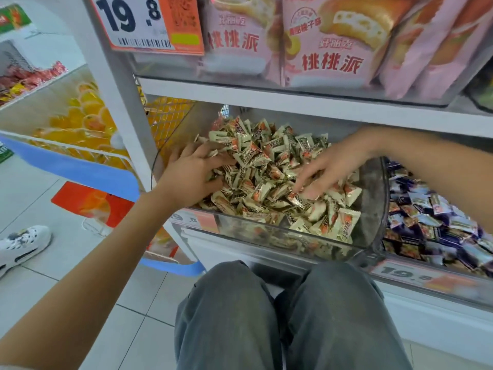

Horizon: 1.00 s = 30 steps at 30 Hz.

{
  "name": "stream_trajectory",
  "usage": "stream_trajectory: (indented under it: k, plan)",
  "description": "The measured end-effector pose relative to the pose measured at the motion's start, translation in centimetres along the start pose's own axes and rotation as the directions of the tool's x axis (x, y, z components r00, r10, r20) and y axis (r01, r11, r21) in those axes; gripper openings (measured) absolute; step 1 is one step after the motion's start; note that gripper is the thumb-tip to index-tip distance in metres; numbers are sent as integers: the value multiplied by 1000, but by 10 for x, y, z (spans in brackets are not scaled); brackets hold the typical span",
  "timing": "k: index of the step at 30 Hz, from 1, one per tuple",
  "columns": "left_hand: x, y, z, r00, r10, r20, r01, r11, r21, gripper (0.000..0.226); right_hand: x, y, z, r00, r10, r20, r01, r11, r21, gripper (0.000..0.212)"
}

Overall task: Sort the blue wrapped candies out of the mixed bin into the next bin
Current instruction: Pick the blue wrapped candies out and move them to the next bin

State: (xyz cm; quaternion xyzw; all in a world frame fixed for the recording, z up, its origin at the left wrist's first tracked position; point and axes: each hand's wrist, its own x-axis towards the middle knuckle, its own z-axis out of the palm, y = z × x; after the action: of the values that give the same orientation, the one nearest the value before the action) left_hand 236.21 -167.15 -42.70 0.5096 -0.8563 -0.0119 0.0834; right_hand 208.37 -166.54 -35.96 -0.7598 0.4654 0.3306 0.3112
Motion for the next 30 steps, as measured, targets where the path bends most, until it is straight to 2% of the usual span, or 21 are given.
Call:
stream_trajectory:
  k: [1,2,4,5,6,7,9,11,13,16,18,22,25,30]
  plan:
    - [-1,2,1,1000,-11,-9,11,1000,-22,44,-1,-1,-1,996,-50,-80,55,996,63,53]
    - [0,4,3,1000,-23,-16,22,999,-44,43,2,0,-4,971,-81,-224,112,985,129,41]
    - [1,8,3,999,-45,-13,44,996,-80,41,18,2,-11,839,-38,-542,203,947,247,20]
    - [2,9,3,999,-53,-7,52,994,-95,41,28,1,-14,781,-4,-624,224,935,275,22]
    - [2,9,3,998,-55,-5,54,993,-109,41,38,-3,-18,762,1,-647,225,937,267,32]
    - [1,9,3,999,-54,-9,52,991,-120,41,48,-8,-22,782,-20,-623,213,948,236,48]
    - [0,8,4,999,-47,-26,43,991,-130,41,68,-26,-22,878,-52,-476,140,979,151,89]
    - [0,8,5,998,-45,-38,40,992,-121,42,86,-38,-16,933,44,-356,-26,998,56,122]
    - [0,8,5,997,-55,-46,49,992,-114,45,98,-45,-11,920,127,-370,-143,990,-17,130]
    - [-1,8,6,997,-59,-43,54,993,-108,47,92,-45,-6,879,68,-473,-101,994,-44,113]
    - [-2,8,5,997,-71,-39,66,991,-116,48,84,-33,2,874,-1,-486,-64,991,-116,97]
    - [-1,7,3,995,-93,-23,89,987,-136,47,59,-13,18,921,-83,-380,-28,960,-278,67]
    - [0,7,3,995,-97,-24,93,987,-131,48,38,-10,25,943,-154,-294,54,945,-323,46]
    - [0,5,5,996,-86,-31,81,987,-135,49,19,-7,29,968,-159,-192,113,966,-233,44]
